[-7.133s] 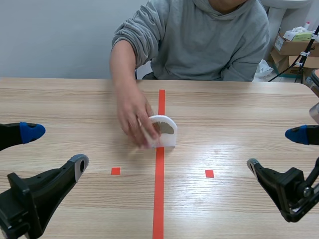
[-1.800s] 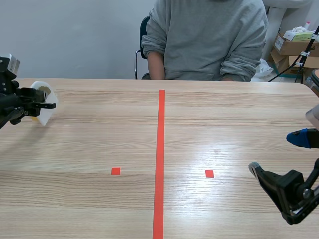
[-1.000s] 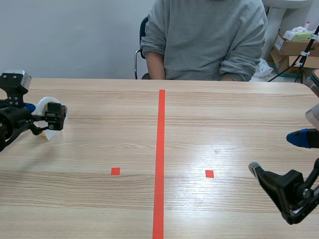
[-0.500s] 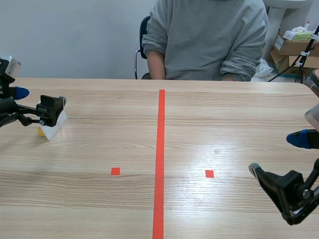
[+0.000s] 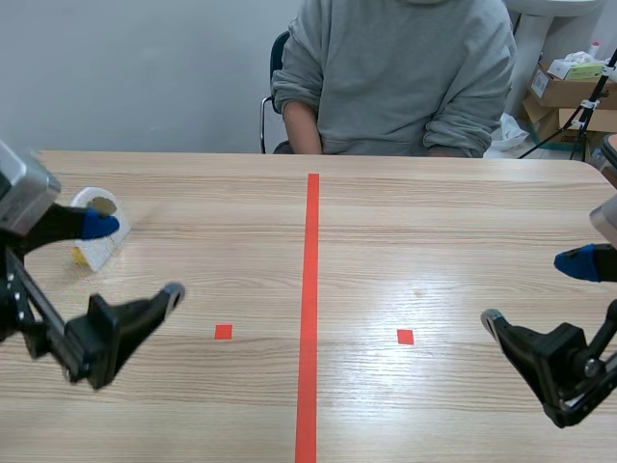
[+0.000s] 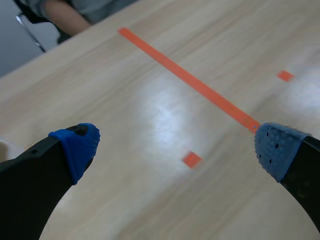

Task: Do the leaf sorting experiment

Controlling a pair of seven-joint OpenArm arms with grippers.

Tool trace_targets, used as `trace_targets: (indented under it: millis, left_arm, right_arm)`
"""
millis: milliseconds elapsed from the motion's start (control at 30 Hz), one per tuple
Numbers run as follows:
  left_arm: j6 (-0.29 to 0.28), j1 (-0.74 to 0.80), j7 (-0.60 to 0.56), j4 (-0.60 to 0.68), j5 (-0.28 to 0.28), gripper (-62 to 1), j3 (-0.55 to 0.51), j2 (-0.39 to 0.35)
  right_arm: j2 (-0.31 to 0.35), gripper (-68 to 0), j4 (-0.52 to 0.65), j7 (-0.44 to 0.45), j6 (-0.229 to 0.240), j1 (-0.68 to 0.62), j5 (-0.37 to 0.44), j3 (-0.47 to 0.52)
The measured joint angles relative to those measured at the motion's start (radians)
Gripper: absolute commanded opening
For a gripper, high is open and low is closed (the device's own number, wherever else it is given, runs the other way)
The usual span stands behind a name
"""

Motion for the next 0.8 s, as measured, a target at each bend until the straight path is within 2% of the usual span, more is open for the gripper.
trace_targets:
  millis: [300, 500, 733, 800]
  left_arm:
    - [0.016, 0.243, 0.004, 0.154, 0.000, 1.4, -0.004, -0.008]
    - [0.016, 0.365, 0.003, 0.229, -0.023, 1.4, -0.096, -0.008]
    - [0.016, 0.428, -0.002, 0.239, -0.039, 1.4, -0.171, 0.006]
    - [0.016, 0.428, -0.005, 0.239, -0.068, 1.4, -0.191, 0.023]
  right_arm:
    - [0.000, -14.4, 0.000, 0.000, 0.000, 0.000, 0.000, 0.000]
    - [0.000, -14.4, 0.000, 0.000, 0.010, -0.003, 0.000, 0.000]
    - [0.000, -14.4, 0.000, 0.008, 0.016, -0.032, 0.000, 0.000]
    - [0.000, -14.4, 0.000, 0.007, 0.020, -0.037, 0.000, 0.000]
